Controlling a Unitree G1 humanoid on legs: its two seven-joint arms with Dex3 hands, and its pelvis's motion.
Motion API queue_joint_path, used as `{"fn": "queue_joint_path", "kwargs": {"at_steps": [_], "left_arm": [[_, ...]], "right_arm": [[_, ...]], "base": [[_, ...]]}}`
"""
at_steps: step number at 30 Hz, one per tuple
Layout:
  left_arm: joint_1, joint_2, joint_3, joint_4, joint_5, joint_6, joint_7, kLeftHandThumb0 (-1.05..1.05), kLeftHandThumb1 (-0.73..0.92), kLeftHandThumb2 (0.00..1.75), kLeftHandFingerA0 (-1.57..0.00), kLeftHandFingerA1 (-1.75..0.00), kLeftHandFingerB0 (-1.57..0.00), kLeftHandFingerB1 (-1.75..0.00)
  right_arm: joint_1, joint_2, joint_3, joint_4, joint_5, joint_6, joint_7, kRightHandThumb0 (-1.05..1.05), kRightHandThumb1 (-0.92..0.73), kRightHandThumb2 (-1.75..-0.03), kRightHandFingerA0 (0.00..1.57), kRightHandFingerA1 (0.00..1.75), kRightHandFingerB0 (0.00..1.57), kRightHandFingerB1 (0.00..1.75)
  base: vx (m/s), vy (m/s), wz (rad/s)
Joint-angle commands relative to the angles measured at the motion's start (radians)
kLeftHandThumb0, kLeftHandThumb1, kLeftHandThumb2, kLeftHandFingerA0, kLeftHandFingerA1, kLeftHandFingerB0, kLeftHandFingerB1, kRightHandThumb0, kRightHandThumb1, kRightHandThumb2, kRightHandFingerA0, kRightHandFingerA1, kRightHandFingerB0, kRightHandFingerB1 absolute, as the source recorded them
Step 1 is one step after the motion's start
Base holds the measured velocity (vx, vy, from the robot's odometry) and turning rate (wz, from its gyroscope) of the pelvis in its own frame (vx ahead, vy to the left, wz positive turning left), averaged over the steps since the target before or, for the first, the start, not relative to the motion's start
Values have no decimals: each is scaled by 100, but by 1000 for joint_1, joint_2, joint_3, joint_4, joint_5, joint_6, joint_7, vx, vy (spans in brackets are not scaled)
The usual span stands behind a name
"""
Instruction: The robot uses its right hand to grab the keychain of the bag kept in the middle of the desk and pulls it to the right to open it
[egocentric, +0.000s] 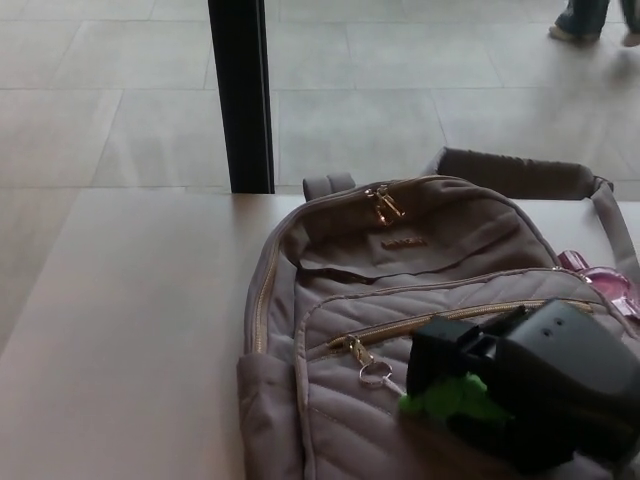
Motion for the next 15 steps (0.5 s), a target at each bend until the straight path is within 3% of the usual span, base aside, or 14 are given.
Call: {"fn": "queue_joint_path", "kwargs": {"at_steps": [1,2,4,8,11,12,15], "left_arm": [[26,7,-4,-17,-7,-27,-11,-89,92,87,-55,-61,-45,-46],[26,6,-4,-17,-7,-25,-10,-88,92,87,-54,-60,-44,-46],[35,6,-8,-11,-2,-32,-4,-88,92,84,-56,-58,-47,-45],[47,8,-18,-6,4,-62,-11,-90,91,87,-57,-61,-46,-46],[46,8,-16,-5,-2,-59,-17,-91,91,88,-58,-62,-46,-46],[45,8,-15,-5,-3,-55,-16,-89,92,85,-57,-62,-45,-45],[40,11,-15,-8,-4,-38,-7,-89,92,88,-59,-61,-46,-45]], "right_arm": [[-76,2,-8,39,-7,50,50,-31,-40,-134,107,175,77,164],[-102,-1,-14,48,-5,65,66,-30,-44,-129,105,175,73,170],[-133,-11,-22,68,2,70,78,-29,-53,-113,98,175,76,157],[-230,-48,-35,136,0,46,82,-31,-55,-114,98,175,78,159],[-281,-70,-46,162,-3,48,94,-27,-46,-113,96,175,73,160],[-291,-76,-48,168,-2,49,96,-27,-49,-108,96,175,79,136],[-305,-90,-68,191,4,44,84,-24,-48,-114,99,175,81,145]], "base": [[0,0,0],[0,0,0],[0,0,0],[0,0,0],[0,0,0],[0,0,0],[0,0,0]]}}
